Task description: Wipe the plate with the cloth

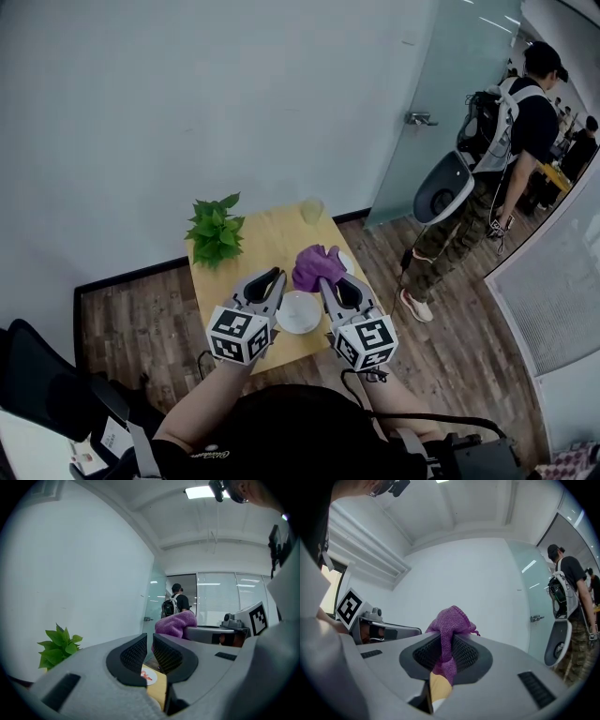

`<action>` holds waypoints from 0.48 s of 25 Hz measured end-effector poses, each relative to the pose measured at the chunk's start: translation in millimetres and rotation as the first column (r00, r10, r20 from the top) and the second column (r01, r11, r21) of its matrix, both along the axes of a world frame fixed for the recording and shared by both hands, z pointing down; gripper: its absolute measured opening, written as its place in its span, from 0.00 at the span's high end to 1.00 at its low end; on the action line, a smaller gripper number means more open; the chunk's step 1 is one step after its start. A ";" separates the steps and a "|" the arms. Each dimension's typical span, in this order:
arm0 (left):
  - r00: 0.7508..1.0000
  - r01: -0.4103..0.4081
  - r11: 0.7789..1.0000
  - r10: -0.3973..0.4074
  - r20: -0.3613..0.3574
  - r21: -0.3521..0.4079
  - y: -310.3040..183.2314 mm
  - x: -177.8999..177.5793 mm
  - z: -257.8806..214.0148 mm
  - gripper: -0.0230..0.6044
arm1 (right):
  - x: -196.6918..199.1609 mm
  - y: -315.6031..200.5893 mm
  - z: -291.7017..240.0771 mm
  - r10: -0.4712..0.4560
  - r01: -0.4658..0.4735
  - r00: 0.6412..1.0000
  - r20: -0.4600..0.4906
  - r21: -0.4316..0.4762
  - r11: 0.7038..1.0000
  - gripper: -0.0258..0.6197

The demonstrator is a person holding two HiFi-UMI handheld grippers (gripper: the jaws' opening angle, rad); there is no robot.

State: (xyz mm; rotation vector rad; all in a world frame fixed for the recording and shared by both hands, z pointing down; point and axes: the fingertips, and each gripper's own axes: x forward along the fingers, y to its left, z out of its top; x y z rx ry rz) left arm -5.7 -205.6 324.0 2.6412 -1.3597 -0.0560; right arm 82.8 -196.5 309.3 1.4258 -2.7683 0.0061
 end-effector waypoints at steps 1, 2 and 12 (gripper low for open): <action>1.000 0.001 1.000 -0.001 0.002 -0.004 -0.4 0.0 1.9 0.90 | 0.0 -0.7 1.2 0.000 0.000 1.000 0.000 -0.002 1.000 0.88; 1.000 0.002 1.000 -0.002 0.005 -0.008 -0.7 -0.1 3.8 0.90 | 0.1 -0.9 2.6 -0.001 0.001 1.000 0.000 -0.005 1.000 0.88; 1.000 0.006 1.000 -0.005 0.027 -0.012 -5.1 2.0 8.7 0.90 | 0.6 -6.2 12.1 -0.014 0.014 1.000 0.008 -0.035 0.999 0.88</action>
